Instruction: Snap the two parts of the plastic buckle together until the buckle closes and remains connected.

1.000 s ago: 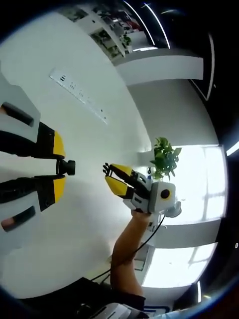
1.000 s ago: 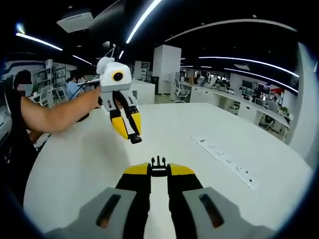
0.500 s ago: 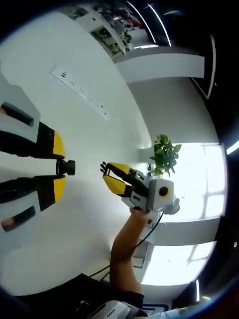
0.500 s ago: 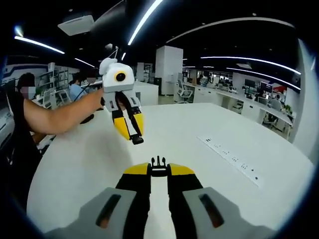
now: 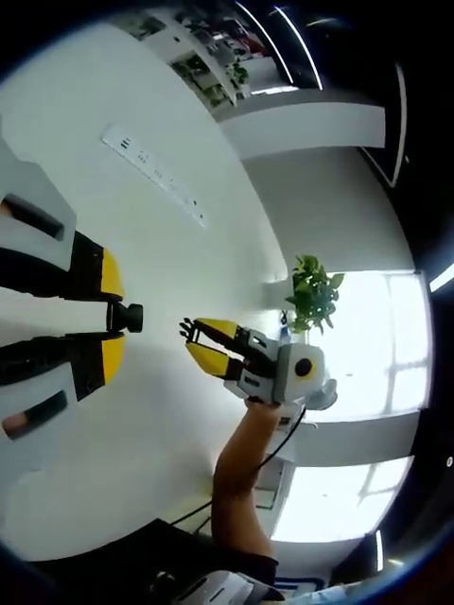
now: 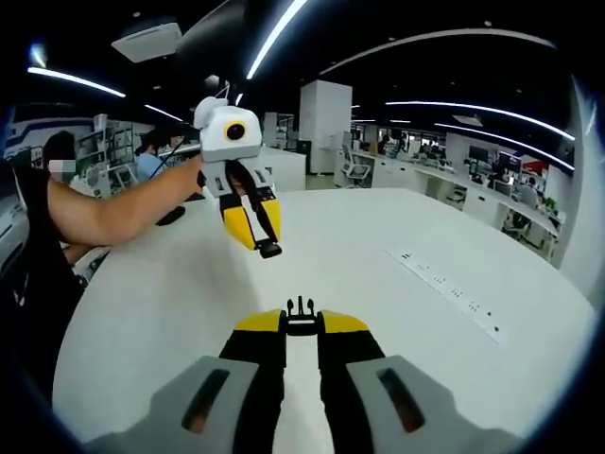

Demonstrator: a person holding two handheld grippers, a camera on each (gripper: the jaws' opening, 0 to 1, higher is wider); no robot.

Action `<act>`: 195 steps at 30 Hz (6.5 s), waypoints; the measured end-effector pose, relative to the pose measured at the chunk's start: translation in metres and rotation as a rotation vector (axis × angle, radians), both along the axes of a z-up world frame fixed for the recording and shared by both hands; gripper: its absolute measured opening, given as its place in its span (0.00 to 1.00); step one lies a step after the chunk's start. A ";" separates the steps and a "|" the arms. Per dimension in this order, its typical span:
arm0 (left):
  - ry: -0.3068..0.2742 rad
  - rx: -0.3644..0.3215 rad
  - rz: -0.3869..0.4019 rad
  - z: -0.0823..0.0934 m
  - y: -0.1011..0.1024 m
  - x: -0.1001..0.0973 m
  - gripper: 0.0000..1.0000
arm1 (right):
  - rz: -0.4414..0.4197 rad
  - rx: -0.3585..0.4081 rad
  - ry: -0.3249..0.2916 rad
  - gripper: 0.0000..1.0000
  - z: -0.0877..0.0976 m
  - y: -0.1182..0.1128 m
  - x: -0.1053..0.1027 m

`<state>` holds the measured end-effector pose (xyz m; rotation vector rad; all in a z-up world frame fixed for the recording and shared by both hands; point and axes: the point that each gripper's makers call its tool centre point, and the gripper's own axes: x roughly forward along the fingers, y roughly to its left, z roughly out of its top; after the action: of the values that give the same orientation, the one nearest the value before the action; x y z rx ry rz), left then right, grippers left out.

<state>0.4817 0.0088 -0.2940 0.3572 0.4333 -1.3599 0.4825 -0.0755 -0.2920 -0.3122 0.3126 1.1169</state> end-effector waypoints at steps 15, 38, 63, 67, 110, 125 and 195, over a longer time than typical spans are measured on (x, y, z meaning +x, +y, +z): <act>-0.006 0.006 0.019 -0.006 0.003 -0.007 0.11 | -0.006 0.002 0.003 0.12 -0.004 -0.002 -0.005; 0.010 0.008 0.025 -0.013 0.006 -0.017 0.11 | 0.006 0.005 0.019 0.12 -0.015 0.002 -0.018; 0.012 0.014 0.030 -0.017 0.008 -0.028 0.11 | -0.004 -0.004 0.020 0.12 -0.022 0.002 -0.027; 0.014 0.017 0.028 -0.017 0.008 -0.032 0.11 | 0.001 -0.009 0.022 0.12 -0.023 0.004 -0.030; 0.021 0.032 0.023 -0.025 0.011 -0.054 0.11 | 0.004 -0.015 0.030 0.12 -0.026 0.004 -0.046; 0.029 0.036 0.020 -0.029 0.012 -0.060 0.11 | 0.011 -0.008 0.025 0.12 -0.024 0.003 -0.053; 0.044 0.054 -0.020 -0.043 0.021 -0.099 0.11 | 0.044 -0.015 0.029 0.12 -0.037 0.007 -0.094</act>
<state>0.3830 0.0299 -0.3365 0.3771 0.5051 -1.3795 0.3882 -0.0685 -0.3288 -0.3173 0.3408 1.1632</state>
